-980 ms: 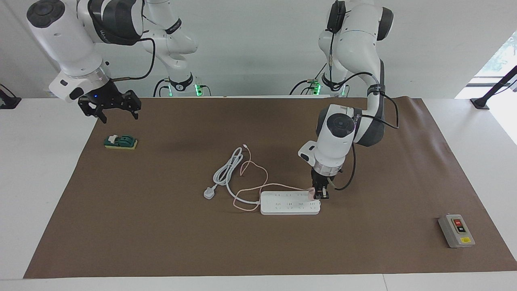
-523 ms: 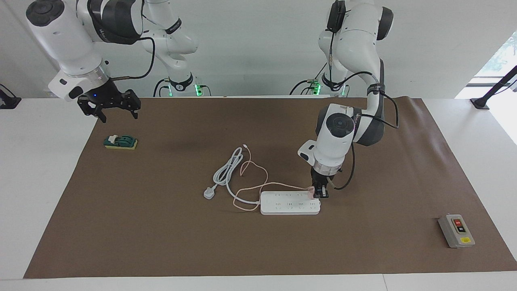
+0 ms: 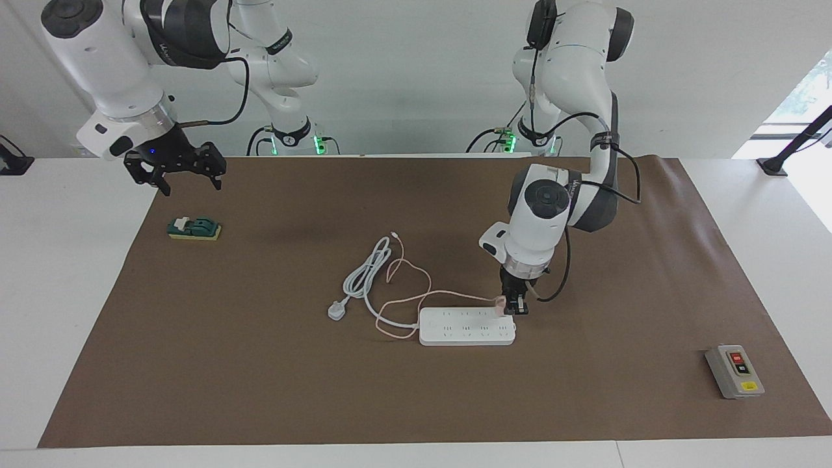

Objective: Plug charger into power strip
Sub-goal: 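Push the pink charger into the power strip socket with the left gripper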

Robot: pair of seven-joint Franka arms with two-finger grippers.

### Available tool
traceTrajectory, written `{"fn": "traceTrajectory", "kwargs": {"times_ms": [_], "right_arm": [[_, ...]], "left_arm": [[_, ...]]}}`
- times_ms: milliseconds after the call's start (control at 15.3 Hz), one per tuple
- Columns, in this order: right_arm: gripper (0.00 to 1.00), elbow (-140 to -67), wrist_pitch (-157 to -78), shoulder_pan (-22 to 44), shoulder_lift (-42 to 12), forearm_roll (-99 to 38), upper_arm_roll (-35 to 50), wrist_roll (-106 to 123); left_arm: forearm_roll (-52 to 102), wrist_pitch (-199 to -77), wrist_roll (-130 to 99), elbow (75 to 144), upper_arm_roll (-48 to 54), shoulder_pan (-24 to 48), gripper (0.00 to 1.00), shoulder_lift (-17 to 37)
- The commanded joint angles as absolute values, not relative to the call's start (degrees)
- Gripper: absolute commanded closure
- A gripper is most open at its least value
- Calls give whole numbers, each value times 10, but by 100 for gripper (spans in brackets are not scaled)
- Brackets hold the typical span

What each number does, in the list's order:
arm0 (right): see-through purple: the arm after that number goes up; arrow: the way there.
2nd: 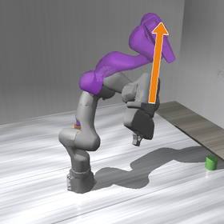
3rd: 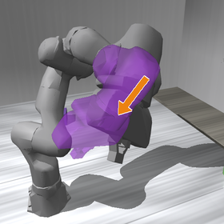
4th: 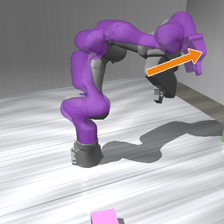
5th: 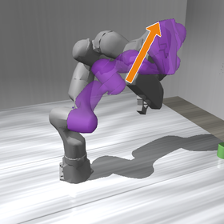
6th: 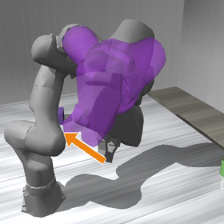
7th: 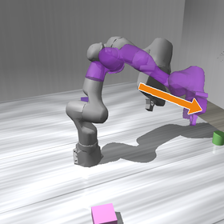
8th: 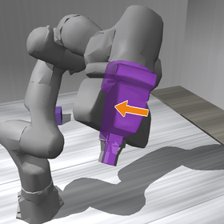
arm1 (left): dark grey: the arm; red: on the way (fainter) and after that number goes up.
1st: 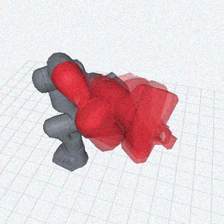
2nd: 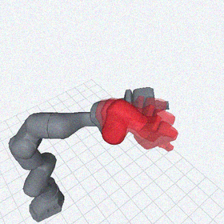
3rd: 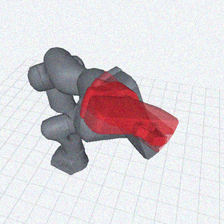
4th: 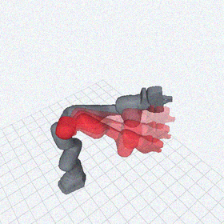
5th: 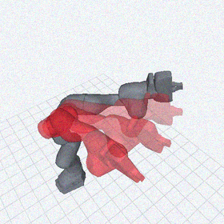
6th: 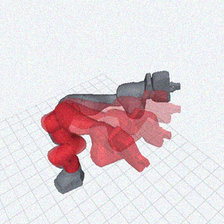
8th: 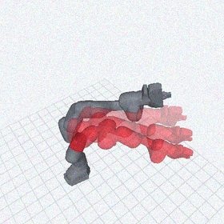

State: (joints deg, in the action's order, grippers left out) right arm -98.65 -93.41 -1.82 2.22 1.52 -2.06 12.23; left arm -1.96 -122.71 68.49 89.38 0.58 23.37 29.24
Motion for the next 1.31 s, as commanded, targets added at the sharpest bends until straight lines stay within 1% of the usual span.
{"fn": "traceTrajectory", "kwargs": {"times_ms": [0, 654, 915, 980, 1111, 1242], "right_arm": [[0, -1001, -938, -25, 35, 25, -15, 129], [0, -1001, -938, -25, 35, 25, -15, 129], [0, -1001, -938, -25, 35, 25, -15, 129], [0, -1001, -938, -25, 35, 25, -15, 129], [0, -1001, -938, -25, 35, 25, -15, 129], [0, -1001, -938, -25, 35, 25, -15, 129]], "left_arm": [[-10, -1233, 677, 920, 2, 242, 100, 281], [-6, -1263, 685, 918, 2, 242, 100, 286], [-6, -1241, 693, 911, 5, 236, 100, 294], [-3, -1224, 697, 906, 10, 232, 100, 303], [30, -1181, 720, 856, 12, 222, 100, 331], [68, -1165, 742, 845, 12, 214, 100, 341]]}}
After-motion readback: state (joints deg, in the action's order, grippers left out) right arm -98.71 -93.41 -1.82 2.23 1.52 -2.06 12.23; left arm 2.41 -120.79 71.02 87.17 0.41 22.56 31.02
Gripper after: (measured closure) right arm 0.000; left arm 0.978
